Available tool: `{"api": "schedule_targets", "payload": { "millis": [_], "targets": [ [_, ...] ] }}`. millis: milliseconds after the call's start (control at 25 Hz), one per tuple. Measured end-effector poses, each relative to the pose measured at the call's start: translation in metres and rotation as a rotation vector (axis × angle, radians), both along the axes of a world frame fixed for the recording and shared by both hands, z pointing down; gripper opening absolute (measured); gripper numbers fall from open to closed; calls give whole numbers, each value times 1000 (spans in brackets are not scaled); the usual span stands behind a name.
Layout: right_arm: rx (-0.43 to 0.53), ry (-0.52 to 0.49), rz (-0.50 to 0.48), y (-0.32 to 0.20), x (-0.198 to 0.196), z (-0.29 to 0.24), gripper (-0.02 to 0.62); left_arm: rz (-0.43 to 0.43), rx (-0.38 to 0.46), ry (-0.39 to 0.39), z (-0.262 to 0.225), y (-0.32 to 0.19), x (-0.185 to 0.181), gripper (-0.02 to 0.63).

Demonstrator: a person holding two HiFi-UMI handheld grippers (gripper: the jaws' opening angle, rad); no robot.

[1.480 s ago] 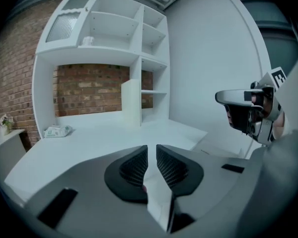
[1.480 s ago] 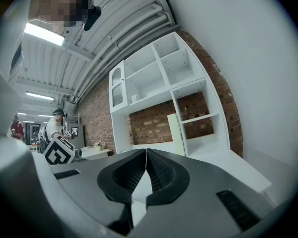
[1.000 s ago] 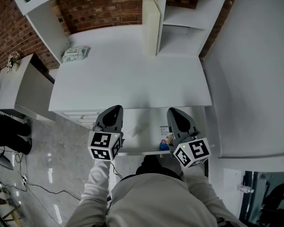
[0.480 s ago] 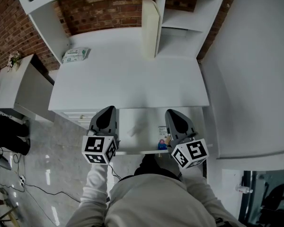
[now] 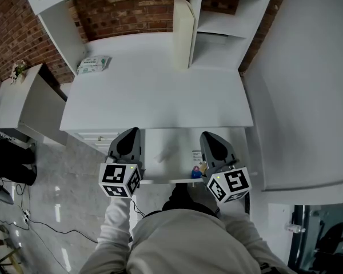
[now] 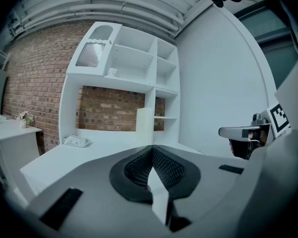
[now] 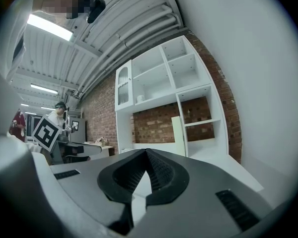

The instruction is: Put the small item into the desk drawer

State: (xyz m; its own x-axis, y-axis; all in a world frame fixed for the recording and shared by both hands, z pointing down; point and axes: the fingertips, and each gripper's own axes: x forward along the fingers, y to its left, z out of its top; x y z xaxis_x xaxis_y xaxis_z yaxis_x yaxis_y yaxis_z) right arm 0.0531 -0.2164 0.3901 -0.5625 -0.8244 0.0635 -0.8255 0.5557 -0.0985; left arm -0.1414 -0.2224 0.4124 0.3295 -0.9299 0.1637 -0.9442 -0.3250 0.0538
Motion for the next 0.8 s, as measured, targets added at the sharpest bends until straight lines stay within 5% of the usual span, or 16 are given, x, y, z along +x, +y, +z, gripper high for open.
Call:
{"api": "schedule_targets", "payload": {
  "millis": [800],
  "targets": [
    [9, 8, -10, -2, -3, -2, 26, -29, 8, 31, -1, 2, -8, 18]
  ]
}}
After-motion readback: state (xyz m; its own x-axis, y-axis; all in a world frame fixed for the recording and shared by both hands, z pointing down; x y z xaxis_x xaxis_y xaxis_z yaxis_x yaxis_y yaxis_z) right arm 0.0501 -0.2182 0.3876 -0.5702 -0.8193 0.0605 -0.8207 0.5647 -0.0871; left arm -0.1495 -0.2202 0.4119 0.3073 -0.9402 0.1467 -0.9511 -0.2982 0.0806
